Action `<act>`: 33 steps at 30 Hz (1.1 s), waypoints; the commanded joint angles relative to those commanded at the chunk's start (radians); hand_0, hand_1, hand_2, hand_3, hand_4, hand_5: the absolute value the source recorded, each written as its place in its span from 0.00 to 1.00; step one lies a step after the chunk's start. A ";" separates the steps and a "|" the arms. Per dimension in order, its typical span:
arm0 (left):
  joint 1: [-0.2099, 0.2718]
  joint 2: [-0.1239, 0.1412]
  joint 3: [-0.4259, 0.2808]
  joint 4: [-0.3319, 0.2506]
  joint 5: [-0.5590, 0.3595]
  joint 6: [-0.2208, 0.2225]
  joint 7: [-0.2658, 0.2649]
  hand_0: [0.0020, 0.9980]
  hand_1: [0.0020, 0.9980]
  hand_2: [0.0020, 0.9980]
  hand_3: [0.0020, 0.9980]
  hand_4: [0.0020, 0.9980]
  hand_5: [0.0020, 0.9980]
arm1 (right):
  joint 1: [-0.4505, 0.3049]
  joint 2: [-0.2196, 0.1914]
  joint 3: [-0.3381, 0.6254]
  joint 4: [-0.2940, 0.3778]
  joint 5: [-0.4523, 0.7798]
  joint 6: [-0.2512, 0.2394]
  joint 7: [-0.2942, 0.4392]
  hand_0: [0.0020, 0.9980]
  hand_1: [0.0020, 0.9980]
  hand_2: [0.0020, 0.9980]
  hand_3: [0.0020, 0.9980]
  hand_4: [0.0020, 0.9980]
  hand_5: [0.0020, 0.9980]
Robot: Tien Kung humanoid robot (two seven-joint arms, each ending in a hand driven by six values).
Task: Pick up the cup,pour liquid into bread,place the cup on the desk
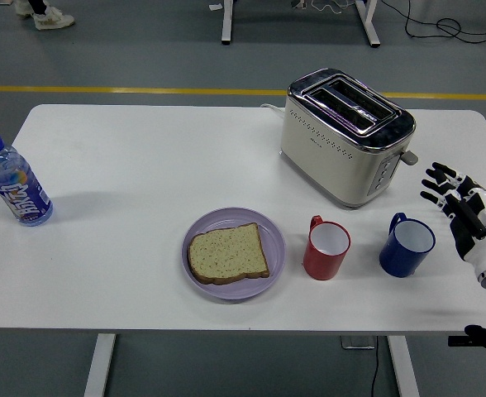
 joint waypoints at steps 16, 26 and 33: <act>-0.012 0.002 0.021 -0.001 -0.034 0.000 -0.011 0.69 0.70 0.70 0.56 0.25 1.00 | 0.013 0.004 0.002 0.004 0.003 0.001 0.002 0.77 0.73 0.73 0.70 0.73 0.47; -0.019 0.003 0.027 -0.001 -0.040 0.000 -0.013 0.69 0.70 0.70 0.56 0.25 1.00 | 0.012 0.006 0.007 0.003 -0.005 -0.016 -0.022 0.77 0.72 0.73 0.70 0.73 0.48; -0.023 0.004 0.031 -0.001 -0.050 0.000 -0.016 0.69 0.70 0.70 0.56 0.25 1.00 | 0.018 0.007 0.007 0.001 -0.008 -0.018 -0.029 0.77 0.72 0.73 0.70 0.73 0.47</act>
